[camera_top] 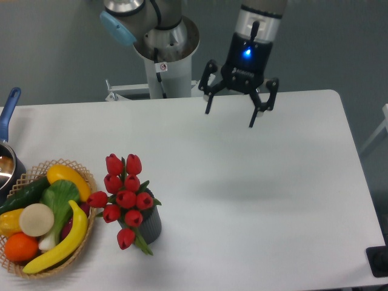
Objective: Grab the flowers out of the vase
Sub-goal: 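Move the open gripper toward the red tulips in the grey vase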
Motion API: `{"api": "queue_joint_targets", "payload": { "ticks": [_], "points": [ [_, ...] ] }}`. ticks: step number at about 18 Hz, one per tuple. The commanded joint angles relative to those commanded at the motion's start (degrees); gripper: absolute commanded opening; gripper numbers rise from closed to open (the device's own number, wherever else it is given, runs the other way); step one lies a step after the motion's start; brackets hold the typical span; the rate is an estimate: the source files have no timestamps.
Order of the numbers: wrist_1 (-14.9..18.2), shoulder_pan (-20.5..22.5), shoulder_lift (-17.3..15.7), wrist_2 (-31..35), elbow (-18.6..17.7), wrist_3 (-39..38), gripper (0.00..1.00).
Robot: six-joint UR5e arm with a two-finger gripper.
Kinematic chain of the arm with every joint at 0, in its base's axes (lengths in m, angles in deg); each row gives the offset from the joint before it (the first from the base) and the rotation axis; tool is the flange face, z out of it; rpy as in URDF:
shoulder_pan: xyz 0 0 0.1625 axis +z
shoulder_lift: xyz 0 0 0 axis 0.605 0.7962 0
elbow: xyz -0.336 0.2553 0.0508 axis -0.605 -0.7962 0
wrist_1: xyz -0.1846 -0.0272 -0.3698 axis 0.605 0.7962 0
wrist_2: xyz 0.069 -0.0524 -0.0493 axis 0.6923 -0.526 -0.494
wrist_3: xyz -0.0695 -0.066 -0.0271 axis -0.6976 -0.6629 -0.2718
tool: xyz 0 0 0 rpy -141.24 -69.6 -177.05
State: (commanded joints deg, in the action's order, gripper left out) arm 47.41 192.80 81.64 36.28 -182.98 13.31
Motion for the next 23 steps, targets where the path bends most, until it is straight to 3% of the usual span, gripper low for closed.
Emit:
{"api": "queue_joint_targets", "payload": {
  "ticks": [5, 19, 23],
  "points": [
    [0.0, -4.2, 1.8, -0.4, -0.1, 0.6, 1.0],
    [-1.1, -6.6, 2.8, -3.6, -2.1, -0.3, 1.0],
    [-3.4, -8.2, 3.9, -3.8, -2.4, -0.7, 1.0]
  ]
}}
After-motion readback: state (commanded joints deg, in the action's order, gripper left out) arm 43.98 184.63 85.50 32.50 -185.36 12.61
